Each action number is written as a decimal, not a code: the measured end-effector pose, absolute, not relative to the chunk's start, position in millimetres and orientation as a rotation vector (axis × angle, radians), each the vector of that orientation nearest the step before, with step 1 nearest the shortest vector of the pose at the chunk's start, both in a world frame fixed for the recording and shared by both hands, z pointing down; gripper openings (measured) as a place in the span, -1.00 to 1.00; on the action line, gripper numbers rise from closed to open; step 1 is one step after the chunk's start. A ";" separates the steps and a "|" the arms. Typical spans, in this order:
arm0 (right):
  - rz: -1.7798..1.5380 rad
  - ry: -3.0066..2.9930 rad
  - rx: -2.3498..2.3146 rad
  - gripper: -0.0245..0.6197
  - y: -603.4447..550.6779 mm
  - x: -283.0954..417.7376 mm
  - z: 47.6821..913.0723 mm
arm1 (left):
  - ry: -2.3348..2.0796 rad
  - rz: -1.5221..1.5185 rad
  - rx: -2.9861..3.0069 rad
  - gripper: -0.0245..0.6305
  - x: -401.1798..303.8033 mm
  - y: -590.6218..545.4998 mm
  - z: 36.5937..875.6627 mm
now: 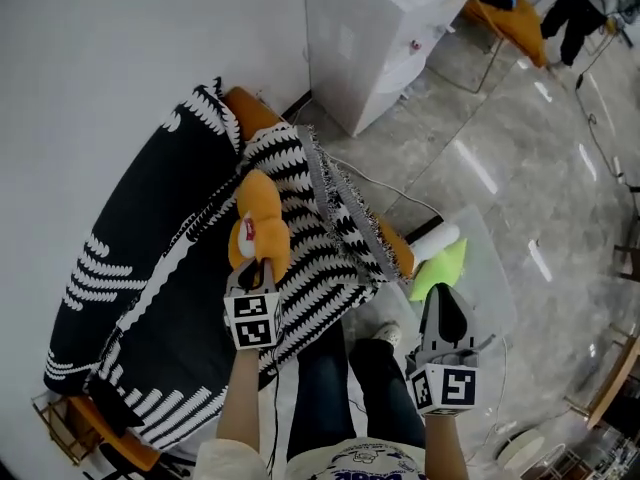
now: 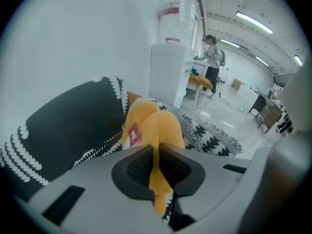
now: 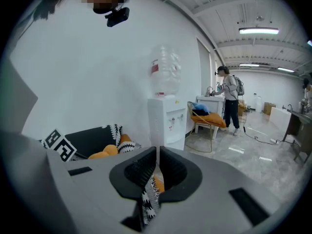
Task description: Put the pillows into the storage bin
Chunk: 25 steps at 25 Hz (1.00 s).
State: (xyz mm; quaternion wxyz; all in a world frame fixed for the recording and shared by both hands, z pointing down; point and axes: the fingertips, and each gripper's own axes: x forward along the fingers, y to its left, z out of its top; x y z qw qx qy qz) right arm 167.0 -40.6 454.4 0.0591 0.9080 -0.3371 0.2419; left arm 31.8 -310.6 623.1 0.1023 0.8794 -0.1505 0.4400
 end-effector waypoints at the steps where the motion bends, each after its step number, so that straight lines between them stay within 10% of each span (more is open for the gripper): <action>1: 0.719 -1.011 2.762 -0.83 -35.3 168.3 444.8 | -0.453 1.272 2.611 -0.81 33.3 -310.5 606.8; 25: 0.437 -0.485 3.056 -0.83 326.2 141.9 322.5 | 0.228 0.751 2.879 -0.82 129.4 62.5 343.4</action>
